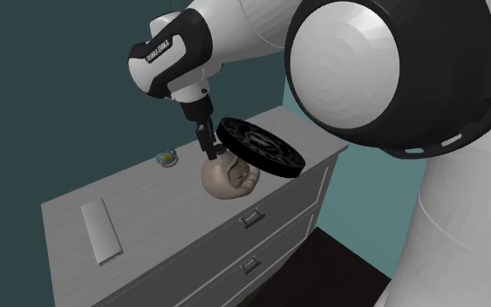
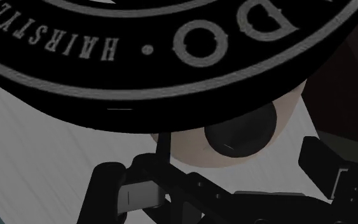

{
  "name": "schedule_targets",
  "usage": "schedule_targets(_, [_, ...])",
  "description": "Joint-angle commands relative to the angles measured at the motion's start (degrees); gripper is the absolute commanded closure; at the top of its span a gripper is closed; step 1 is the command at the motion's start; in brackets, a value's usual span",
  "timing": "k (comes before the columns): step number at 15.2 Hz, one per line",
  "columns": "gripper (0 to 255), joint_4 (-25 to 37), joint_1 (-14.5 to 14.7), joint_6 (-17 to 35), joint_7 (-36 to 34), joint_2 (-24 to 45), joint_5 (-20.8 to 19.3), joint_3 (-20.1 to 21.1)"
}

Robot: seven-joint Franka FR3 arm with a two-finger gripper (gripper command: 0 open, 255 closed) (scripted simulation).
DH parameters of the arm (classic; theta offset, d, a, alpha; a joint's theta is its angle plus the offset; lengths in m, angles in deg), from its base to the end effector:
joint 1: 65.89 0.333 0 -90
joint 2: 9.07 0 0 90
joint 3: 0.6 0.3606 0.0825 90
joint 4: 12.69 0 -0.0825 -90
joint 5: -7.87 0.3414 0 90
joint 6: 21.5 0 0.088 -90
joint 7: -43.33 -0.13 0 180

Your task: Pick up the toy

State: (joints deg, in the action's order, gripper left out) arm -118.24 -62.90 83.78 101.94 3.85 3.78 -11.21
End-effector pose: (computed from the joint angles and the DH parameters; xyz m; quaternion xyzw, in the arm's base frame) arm 0.5513 -0.0744 0.4317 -0.8898 -0.4389 0.1241 0.0167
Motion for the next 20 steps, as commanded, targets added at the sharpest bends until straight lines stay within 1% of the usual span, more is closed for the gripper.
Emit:
schedule_targets(1, [255, -0.07, -0.04, 0.25, 0.05, 0.15, 0.02, -0.02])
schedule_targets(10, [255, 0.01, -0.05, 0.18, 0.05, 0.15, 0.02, -0.01])
schedule_targets(20, [255, 5.0, 0.08, -6.91, 0.43, -1.98, -0.25, -0.07])
